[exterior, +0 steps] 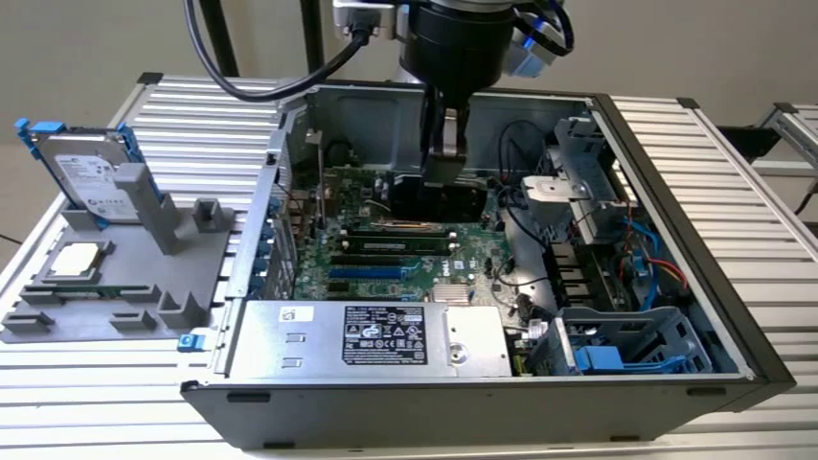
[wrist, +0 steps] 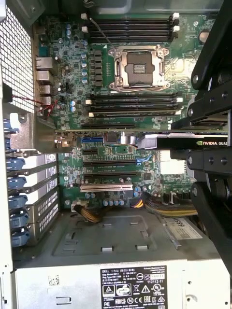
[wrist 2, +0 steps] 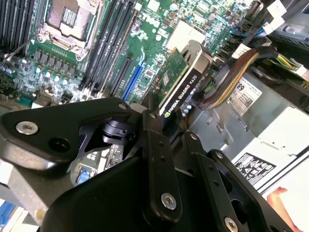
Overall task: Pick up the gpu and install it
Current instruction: 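Insert the gpu into the slot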
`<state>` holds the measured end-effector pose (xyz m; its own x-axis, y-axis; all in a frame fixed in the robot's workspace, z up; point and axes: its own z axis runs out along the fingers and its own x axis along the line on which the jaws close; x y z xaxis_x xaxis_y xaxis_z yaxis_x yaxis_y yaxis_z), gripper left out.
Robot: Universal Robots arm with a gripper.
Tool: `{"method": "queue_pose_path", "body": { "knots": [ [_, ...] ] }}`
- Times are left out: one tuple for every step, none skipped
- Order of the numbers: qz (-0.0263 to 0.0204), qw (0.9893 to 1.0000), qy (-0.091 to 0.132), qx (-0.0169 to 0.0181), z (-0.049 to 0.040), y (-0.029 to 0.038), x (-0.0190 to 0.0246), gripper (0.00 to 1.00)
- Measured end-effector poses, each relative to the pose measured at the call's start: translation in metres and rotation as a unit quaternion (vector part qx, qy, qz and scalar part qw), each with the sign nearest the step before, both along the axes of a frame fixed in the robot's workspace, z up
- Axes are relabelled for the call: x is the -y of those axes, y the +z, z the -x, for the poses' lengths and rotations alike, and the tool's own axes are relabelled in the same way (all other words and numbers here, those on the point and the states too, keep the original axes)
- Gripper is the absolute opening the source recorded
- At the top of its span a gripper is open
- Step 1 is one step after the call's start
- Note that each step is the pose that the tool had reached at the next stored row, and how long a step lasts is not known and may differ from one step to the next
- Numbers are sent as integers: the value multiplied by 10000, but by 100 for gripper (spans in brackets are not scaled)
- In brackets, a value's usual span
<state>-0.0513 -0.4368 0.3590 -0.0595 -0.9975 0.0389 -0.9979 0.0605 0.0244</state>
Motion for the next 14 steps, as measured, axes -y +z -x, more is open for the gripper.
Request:
{"method": "queue_pose_path", "body": {
  "knots": [
    [0, 10000, 0, 0, 0, -5, 0, 0],
    [0, 10000, 0, 0, 0, -9, 0, 0],
    [1, 10000, 0, 0, 0, -14, 0, 0],
    [1, 10000, 0, 0, 0, -18, 0, 0],
    [1, 10000, 0, 2, 0, -22, 0, 0],
    [1, 10000, 0, 5, 0, -26, 0, 0],
    [0, 10000, 1, 13, 0, -31, 0, 0],
    [1, 10000, 0, 26, 1, -34, 0, 0],
    [2, 10000, 1, 49, 1, -37, 0, 0],
    [2, 10000, 3, 79, 1, -40, 0, 0],
    [0, 9999, 4, 114, 1, -43, 0, 0],
    [0, 9999, 5, 139, 1, -47, 0, 0],
    [1, 9999, 5, 153, 1, -50, 0, 0],
    [0, 9999, 5, 161, 1, -55, 0, 0]
  ]
}}
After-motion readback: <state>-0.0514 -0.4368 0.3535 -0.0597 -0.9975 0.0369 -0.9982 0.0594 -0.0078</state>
